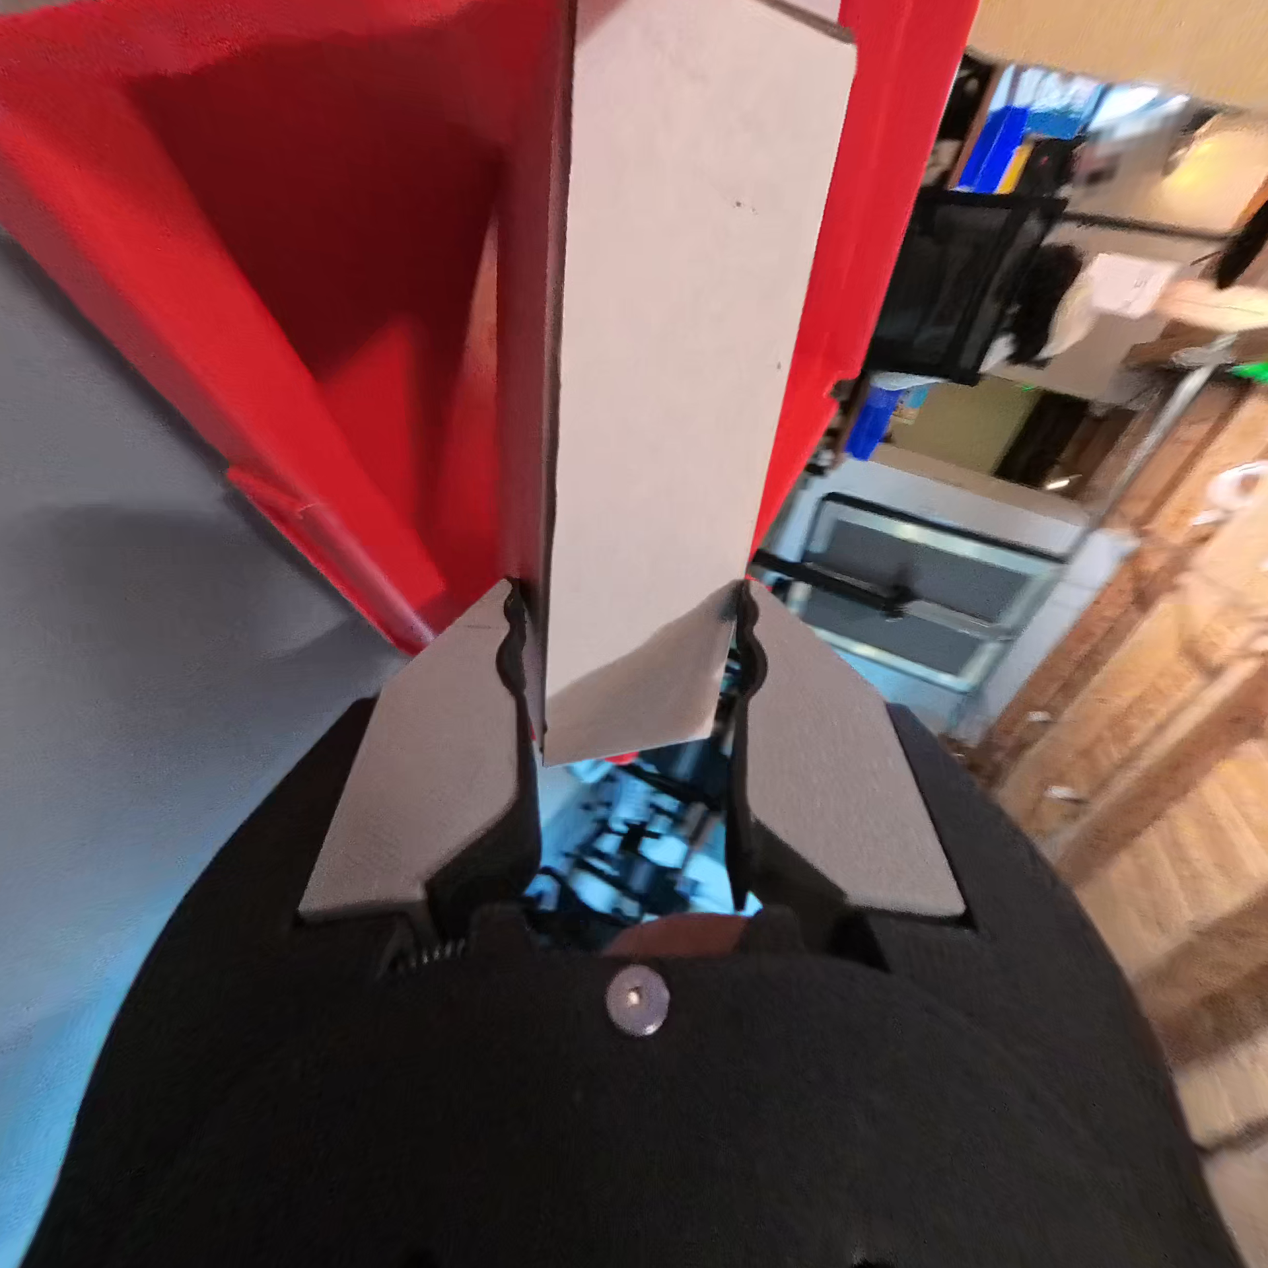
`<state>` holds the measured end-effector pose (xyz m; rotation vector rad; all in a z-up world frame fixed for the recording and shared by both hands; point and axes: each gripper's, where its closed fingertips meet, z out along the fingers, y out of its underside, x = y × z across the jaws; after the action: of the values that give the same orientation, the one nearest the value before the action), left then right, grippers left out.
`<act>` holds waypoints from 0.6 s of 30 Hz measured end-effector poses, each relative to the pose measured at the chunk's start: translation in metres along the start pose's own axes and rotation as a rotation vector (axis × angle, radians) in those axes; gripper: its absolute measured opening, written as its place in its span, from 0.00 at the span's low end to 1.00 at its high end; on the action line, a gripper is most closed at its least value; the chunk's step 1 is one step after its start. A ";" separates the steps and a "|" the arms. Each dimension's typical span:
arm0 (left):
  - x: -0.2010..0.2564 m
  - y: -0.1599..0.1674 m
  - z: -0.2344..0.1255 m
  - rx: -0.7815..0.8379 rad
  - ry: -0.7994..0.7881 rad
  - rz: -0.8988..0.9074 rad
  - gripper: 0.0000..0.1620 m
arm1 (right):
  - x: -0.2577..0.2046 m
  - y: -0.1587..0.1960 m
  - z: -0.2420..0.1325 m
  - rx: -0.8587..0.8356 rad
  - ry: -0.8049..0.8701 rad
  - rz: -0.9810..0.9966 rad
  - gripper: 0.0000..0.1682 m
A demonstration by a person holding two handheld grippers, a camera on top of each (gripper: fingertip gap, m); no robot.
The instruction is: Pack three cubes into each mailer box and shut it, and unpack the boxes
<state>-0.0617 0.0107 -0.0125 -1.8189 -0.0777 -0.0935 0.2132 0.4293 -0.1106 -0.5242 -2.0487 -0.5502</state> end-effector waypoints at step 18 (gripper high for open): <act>-0.004 0.006 0.007 -0.025 -0.011 -0.008 0.57 | 0.010 0.002 0.031 -0.009 0.113 -0.361 0.43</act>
<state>-0.0654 0.0157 -0.0203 -1.8447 -0.0923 -0.0905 0.1888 0.4503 -0.1165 -0.1219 -2.0419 -0.7829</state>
